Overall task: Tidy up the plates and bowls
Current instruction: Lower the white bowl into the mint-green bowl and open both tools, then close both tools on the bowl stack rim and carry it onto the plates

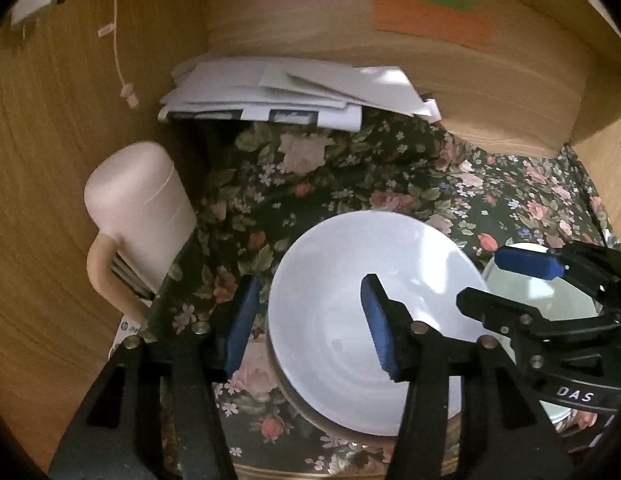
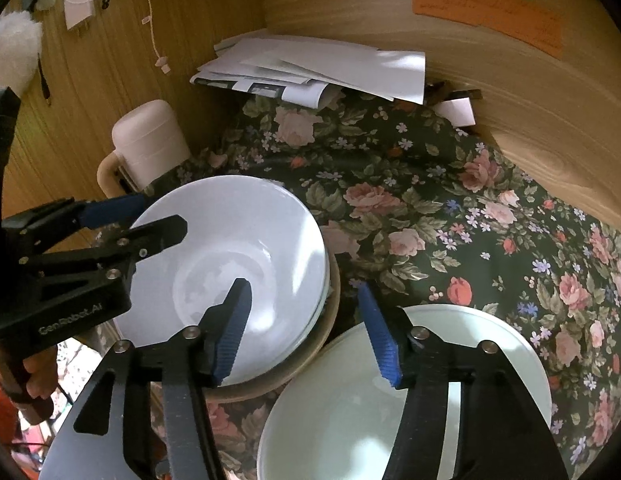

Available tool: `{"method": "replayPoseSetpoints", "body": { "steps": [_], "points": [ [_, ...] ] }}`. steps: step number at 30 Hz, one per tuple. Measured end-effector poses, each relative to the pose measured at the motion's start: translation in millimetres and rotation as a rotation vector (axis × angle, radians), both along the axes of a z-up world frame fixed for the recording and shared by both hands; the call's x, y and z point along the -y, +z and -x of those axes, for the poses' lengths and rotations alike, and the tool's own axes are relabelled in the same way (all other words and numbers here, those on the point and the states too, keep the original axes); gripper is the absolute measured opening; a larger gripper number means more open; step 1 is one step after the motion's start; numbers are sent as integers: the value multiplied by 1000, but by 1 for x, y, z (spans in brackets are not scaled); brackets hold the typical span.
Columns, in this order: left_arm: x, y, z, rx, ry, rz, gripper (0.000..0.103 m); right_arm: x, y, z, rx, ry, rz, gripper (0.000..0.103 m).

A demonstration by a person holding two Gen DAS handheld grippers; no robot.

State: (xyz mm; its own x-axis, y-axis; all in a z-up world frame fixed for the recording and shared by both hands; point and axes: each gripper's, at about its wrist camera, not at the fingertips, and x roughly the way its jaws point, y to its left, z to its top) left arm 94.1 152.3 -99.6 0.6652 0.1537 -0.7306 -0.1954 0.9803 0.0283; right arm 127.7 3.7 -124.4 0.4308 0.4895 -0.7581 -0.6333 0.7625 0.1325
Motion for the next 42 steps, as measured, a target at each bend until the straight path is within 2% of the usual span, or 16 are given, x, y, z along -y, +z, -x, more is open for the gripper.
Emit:
{"method": "replayPoseSetpoints", "body": {
  "steps": [9,21,24,26,31,38,42],
  "points": [
    [-13,-1,1,-30,28,68,63,9,5,-5,3,-9,-19,57],
    [-28,-37,4,-169,-2,228,64,-5,-8,-15,-47,51,9,57],
    [-28,-43,2,-177,-9,247,64,-11,-14,-18,-63,61,20,51],
    [-28,-45,2,-179,-20,262,61,-13,-18,-20,-81,72,22,43],
    [-27,-51,0,-188,-48,310,48,-16,-24,-27,-126,67,20,37],
    [-29,-54,2,-176,-62,345,47,-24,-41,-35,-243,90,40,34],
    [-29,-53,2,-175,-57,348,47,-25,-39,-36,-258,87,48,34]
  ]
}}
